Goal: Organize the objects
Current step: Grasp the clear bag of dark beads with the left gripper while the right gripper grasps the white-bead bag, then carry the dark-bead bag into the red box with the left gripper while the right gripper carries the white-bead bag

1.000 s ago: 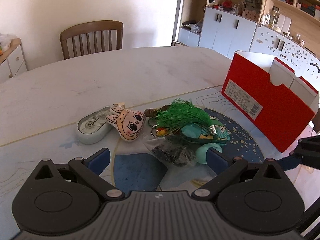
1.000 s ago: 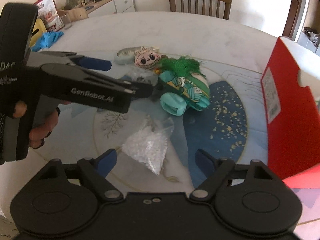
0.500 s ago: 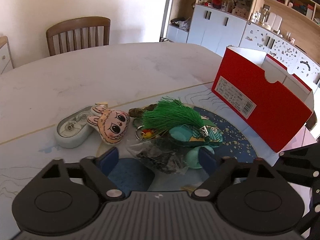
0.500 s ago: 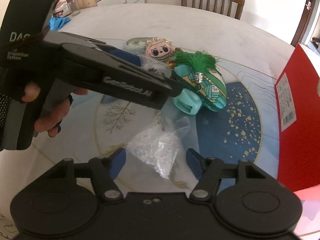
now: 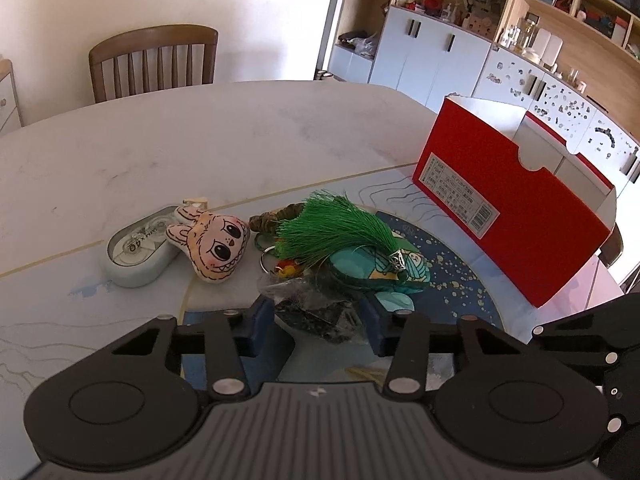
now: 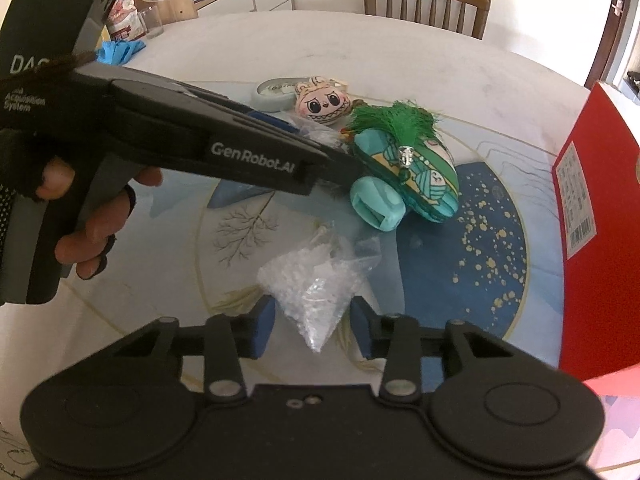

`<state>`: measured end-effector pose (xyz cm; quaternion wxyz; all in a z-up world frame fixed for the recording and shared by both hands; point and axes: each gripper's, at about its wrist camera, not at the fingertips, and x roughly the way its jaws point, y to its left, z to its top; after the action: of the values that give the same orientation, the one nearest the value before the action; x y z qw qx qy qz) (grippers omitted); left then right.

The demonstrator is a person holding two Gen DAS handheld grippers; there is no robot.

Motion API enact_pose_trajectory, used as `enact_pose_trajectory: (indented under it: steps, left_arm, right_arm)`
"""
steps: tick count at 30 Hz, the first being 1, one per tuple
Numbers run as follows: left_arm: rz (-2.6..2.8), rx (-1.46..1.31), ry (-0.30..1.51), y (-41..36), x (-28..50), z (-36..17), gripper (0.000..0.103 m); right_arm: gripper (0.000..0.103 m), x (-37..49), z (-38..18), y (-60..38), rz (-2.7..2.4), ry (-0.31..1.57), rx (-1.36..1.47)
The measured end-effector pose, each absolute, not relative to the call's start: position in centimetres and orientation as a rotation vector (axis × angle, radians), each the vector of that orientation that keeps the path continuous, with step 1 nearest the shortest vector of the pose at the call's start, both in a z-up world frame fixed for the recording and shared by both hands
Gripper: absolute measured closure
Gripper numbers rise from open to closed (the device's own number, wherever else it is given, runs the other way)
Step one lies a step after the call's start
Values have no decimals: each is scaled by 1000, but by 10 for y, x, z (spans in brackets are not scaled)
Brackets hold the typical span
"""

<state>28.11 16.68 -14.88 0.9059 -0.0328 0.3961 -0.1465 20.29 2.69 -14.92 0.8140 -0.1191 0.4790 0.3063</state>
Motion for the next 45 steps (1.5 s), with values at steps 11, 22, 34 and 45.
enact_pose_trajectory:
  steps: [11,22,34,45]
  left_arm:
    - [-238,-100,824,170,261,-139,70]
    - [-195,-157,815,171,227,-120,71]
    - [-228,-176,782,137,193,-82,71]
    - [-290,-156,711,91,192,-40,71]
  right_arm:
    - [83,194,-138,5,667,982,-191]
    - [91,183,-120,-20,661,927,-161]
    - [93,173,-78,-61,668,844,-106]
    - [93,183,-40,-119,621,749,-47]
